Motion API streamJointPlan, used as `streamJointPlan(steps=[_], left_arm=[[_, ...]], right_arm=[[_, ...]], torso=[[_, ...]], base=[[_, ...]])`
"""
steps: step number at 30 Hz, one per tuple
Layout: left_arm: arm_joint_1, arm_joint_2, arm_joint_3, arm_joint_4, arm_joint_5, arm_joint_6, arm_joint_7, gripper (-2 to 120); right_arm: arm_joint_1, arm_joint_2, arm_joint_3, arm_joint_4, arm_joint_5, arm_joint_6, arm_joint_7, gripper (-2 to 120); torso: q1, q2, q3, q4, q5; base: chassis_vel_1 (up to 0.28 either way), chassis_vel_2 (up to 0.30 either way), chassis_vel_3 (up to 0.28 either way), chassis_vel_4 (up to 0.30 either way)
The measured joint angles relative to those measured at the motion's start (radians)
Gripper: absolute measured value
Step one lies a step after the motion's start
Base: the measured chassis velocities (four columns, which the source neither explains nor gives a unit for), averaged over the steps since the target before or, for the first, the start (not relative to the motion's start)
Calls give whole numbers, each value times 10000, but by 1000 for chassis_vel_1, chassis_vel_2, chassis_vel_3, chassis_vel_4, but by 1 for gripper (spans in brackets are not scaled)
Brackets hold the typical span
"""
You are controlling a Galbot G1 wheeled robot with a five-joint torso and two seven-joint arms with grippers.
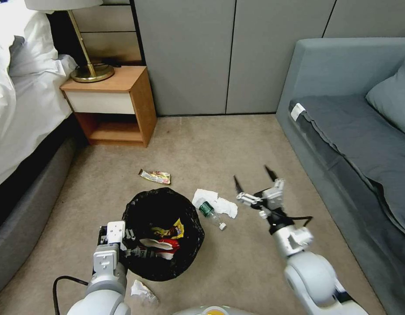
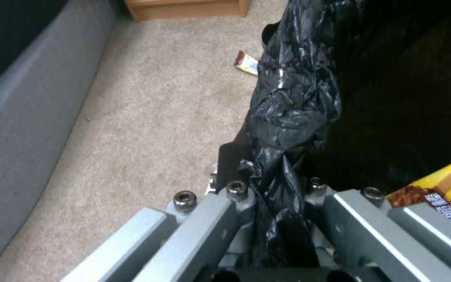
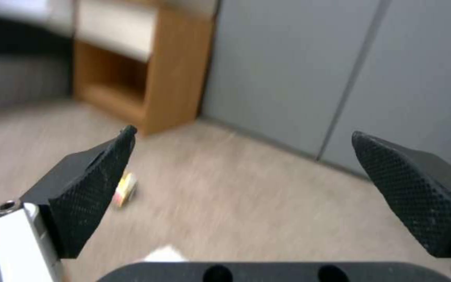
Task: Pick up the trash bin, then pick up the garbage from the floor and place it into the trash bin.
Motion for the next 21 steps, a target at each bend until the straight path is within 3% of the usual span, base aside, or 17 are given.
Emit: streamJointPlan(steps=[3,4,5,9,21], left_arm=[[14,-33,-4,0,4,0,-2,1],[20,-60,-6,0,11,0,-3,1],[34,-80,-11,0,23,0,-5,1],[42,-126,-34,15,41,0,-6,1],[12,-240,3,177,132,0,-12,1]], right_arm=[[536,-231,-640,-972,-160,59,-148,100],[1030,-301,-1154,-1906,-255,179,-327,100],[1507,-269,-1599,-2764,-322,320,-553,100],[2284,138,-2127,-4218,-404,604,-1253,100],[3812,1493,-2601,-7863,-459,1110,-1981,100]], torso=[[1,-1,0,0,3],[1,-1,0,2,0],[1,-1,1,0,3],[1,-1,1,1,2],[1,-1,1,1,0]], base=[[0,0,0,0],[0,0,0,0],[0,0,0,0],[0,0,0,0],[0,0,0,0]])
